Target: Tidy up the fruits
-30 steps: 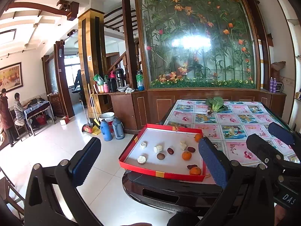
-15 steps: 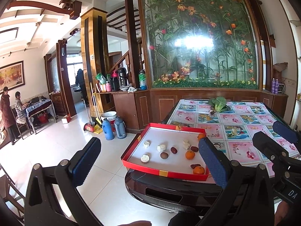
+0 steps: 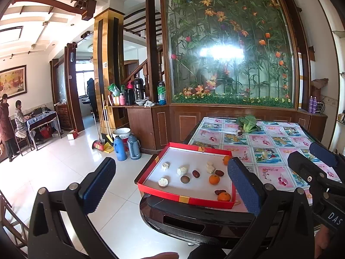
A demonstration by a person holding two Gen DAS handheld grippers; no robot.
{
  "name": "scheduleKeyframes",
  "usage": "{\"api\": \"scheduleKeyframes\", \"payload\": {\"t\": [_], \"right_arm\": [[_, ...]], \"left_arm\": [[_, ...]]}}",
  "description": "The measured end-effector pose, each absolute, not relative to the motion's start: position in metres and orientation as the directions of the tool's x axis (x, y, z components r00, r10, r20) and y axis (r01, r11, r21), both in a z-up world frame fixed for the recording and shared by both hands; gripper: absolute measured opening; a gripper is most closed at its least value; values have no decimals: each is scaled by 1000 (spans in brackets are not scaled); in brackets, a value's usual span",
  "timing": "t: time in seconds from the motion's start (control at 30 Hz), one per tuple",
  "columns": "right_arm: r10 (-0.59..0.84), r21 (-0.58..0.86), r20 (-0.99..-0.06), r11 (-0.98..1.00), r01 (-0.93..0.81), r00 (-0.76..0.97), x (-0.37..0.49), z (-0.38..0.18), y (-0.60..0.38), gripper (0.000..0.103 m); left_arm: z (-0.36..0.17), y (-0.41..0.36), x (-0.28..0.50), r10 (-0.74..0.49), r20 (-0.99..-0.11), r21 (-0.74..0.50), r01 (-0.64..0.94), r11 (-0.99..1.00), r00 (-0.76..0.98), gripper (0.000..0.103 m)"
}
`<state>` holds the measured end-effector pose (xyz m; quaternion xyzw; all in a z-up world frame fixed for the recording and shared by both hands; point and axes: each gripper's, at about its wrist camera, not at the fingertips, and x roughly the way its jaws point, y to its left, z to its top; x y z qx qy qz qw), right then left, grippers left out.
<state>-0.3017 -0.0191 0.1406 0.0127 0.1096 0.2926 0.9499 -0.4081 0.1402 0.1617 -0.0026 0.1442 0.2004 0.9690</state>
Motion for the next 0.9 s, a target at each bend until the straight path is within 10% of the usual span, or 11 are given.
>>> {"api": "scheduleKeyframes", "payload": {"t": [0.9], "right_arm": [[567, 99, -208, 823, -560, 797, -304, 140, -17, 78]], "left_arm": [[159, 139, -413, 364, -273, 68, -359, 931, 891, 103]]}}
